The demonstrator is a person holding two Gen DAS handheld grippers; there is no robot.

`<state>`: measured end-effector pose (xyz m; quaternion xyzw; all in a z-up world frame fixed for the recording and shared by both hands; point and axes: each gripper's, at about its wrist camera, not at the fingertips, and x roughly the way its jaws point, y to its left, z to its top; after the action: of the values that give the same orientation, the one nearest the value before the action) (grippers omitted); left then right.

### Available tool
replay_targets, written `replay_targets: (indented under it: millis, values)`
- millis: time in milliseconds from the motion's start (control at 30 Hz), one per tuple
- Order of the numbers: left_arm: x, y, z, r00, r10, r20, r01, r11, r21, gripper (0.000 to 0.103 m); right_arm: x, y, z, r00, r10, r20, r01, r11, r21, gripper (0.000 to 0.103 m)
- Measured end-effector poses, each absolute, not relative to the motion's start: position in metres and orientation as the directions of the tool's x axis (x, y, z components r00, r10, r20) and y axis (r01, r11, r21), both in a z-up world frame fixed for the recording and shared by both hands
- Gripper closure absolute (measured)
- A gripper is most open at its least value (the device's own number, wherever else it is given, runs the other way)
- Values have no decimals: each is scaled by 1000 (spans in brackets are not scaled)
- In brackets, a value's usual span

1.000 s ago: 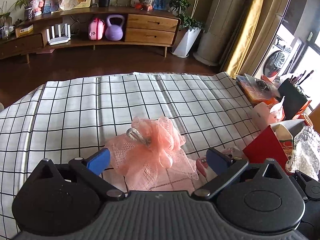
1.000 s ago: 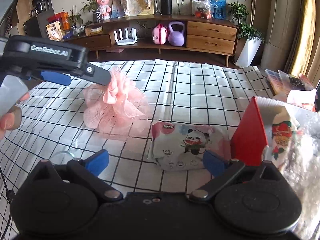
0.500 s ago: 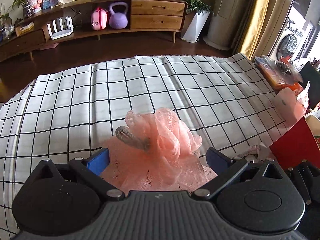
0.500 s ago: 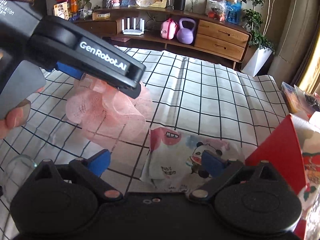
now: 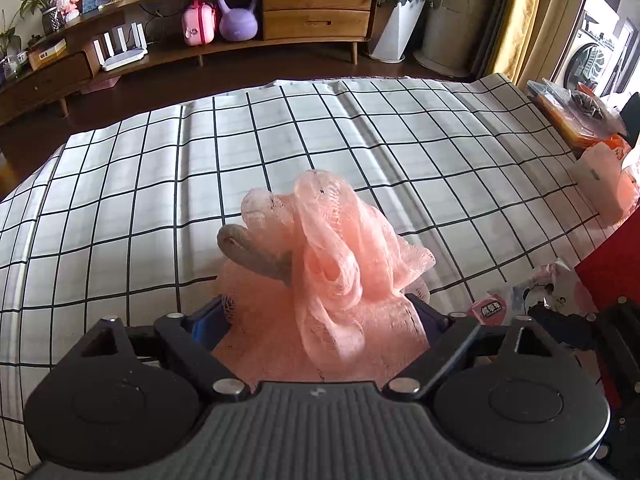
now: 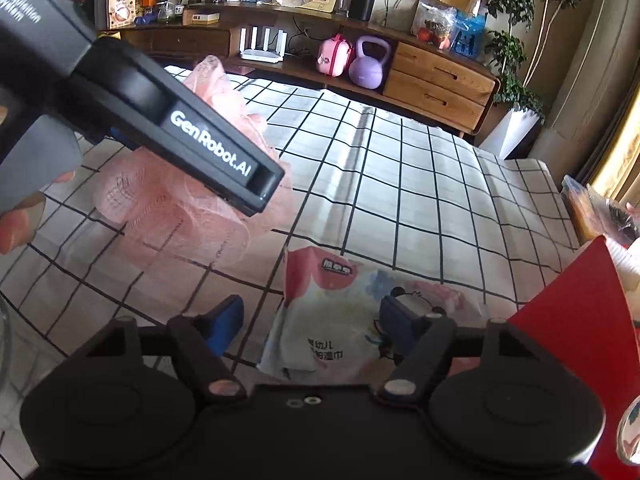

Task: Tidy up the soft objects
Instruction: 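Grasp the pink mesh puff with the left gripper while the right gripper grasps the panda wipes pack, then lift the pink puff and wipes pack and carry them over the red box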

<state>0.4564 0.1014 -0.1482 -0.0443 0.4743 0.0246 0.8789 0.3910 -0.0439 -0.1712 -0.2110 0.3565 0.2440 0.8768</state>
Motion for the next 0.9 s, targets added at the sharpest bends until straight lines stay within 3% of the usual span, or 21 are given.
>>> replay_targets:
  millis: [67, 200, 400, 633, 900]
  values:
    - [456, 100, -150, 548, 5, -837, -78, 996, -45, 24, 390, -44, -172, 628, 280, -726, -576, 794, -192, 33]
    - [453, 98, -150, 552, 13, -834, -67, 997, -29, 41, 390, -45, -171, 641, 269, -719, -565, 799, -205, 58]
    - [446, 99, -147, 562, 35, -827, -66, 998, -2, 58, 387, -49, -167, 643, 281, -713, -566, 801, -195, 85]
    - [433, 104, -137, 574, 37, -818, -72, 997, -5, 68, 367, -53, -153, 687, 308, -658, -568, 792, -222, 95]
    - [412, 111, -112, 603, 59, -796, -75, 997, 18, 69, 351, -76, -117, 691, 369, -622, -548, 828, -118, 98]
